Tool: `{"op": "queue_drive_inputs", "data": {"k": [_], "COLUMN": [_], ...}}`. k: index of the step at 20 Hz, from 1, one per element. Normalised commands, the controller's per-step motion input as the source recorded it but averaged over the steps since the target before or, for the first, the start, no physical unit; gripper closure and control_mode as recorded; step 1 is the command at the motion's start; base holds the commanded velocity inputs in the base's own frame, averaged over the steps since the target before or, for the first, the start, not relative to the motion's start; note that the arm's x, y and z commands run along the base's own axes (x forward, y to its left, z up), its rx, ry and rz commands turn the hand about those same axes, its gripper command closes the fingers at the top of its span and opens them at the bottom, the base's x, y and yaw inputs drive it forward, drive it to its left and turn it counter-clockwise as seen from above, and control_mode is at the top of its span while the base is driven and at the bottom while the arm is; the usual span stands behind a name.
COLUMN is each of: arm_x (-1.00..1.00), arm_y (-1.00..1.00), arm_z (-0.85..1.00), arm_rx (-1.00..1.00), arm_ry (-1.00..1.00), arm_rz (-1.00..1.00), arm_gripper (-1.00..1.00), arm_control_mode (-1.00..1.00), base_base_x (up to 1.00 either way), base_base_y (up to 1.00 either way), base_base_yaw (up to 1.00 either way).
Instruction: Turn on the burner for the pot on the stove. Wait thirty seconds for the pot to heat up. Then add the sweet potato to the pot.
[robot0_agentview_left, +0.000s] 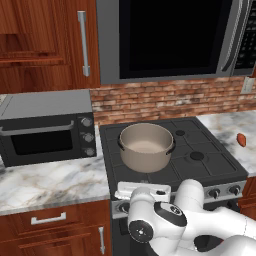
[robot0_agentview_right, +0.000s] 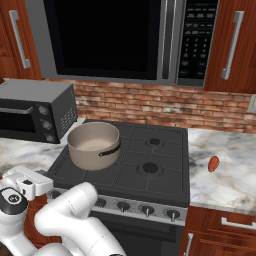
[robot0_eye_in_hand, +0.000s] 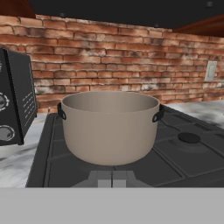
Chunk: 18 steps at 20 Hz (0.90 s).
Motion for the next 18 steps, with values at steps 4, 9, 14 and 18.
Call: {"op": "queue_drive_inputs", "data": {"k": [4,9,14,18], "arm_x": [0.00,0.00,0.00,0.00], "arm_y": [0.00,0.00,0.00,0.00], "arm_z": [0.00,0.00,0.00,0.00], "arm_rx": [0.00,0.00,0.00,0.00], "arm_ry": [0.00,0.00,0.00,0.00], "arm_rz": [0.00,0.00,0.00,0.00], "arm_gripper": [1.00,1.00,1.00,1.00], "arm_control_mode": [-1.00,-1.00,-1.00,-1.00], "base_base_x": [0.00,0.00,0.00,0.00], "base_base_y": [0.00,0.00,0.00,0.00], "base_base_yaw": [0.00,0.00,0.00,0.00]}}
